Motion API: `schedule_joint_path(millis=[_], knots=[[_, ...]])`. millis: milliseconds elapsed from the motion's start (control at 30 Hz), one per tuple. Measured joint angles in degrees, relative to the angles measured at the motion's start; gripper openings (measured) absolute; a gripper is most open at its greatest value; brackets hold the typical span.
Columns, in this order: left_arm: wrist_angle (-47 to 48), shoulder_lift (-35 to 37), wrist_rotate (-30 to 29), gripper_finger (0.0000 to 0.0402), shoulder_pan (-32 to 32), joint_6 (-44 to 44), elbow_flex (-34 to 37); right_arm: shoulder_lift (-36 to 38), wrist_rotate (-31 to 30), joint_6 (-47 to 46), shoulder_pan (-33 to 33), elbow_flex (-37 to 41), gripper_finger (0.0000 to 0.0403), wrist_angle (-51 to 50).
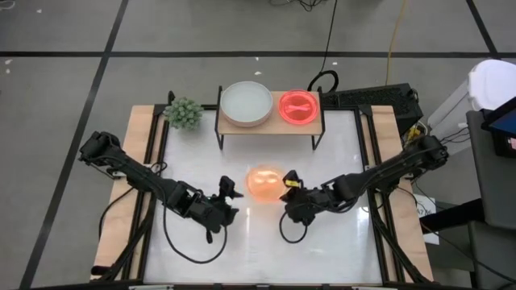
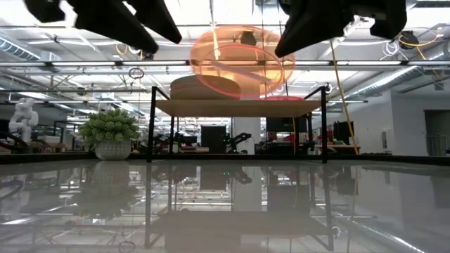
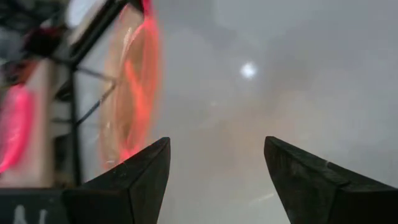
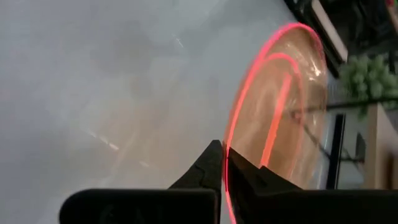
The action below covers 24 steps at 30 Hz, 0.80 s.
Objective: Place and stack plates onto a shelf
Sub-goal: Stack the orange transparent plate on the pink transparent plate
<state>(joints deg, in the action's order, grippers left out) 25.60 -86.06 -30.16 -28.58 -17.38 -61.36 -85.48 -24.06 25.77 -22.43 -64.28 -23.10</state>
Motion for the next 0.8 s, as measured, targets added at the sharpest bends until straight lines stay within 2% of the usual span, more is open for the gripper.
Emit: schedule_joint_path(millis=[133, 233, 500, 733, 800], knots=[[-0.3, 0.0, -6.7, 0.0266, 0.0, 1.3, 0.0, 2.2, 0.0, -3.2, 0.7, 0.0, 0.0000, -4.5], [-1.0, 0.3, -9.5, 0.0266, 0.0, 3.0, 0.0, 3.9, 0.0, -4.5, 1.2, 0.0, 0.0000, -7.3], [-2.3, 2.3, -9.4, 0.0266, 1.1, 8.3, 1.3, 8.6, 0.0, -4.0, 4.6, 0.0, 0.0000, -9.7], [-5.2, 10.3, -9.2, 0.0266, 3.8, 12.6, 9.7, 11.3, -0.2, 0.7, 10.5, -3.1, 0.0000, -12.4], [-10.3, 13.1, -8.9, 0.0266, 4.9, 13.6, 12.7, 11.7, -0.1, 2.6, 12.4, -4.6, 0.0000, -13.8]])
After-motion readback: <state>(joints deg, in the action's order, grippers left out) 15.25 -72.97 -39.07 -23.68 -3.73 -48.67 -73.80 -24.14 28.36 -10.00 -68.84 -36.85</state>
